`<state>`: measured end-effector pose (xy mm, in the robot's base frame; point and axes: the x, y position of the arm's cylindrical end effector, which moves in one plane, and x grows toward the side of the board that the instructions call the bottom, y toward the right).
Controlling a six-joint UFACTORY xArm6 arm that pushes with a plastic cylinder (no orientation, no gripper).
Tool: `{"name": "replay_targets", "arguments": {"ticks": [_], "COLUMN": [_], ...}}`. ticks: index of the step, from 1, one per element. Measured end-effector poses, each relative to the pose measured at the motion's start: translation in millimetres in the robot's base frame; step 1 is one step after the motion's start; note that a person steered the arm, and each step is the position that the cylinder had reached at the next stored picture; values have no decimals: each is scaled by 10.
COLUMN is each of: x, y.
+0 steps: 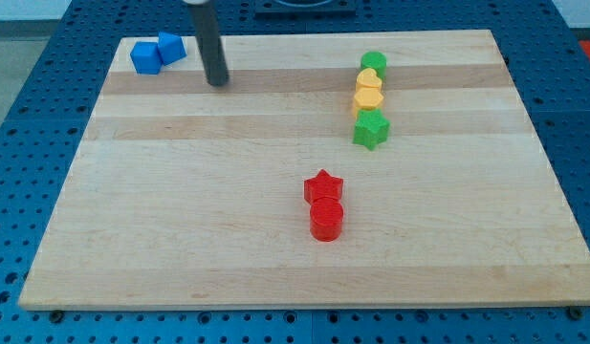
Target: Separate the red star from the red circle
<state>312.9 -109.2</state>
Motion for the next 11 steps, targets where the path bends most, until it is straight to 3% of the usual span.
{"name": "replay_targets", "arguments": {"ticks": [2,4,6,7,11], "x": [759,818,1316,1788,1937], "y": [446,446,625,784,1607]}}
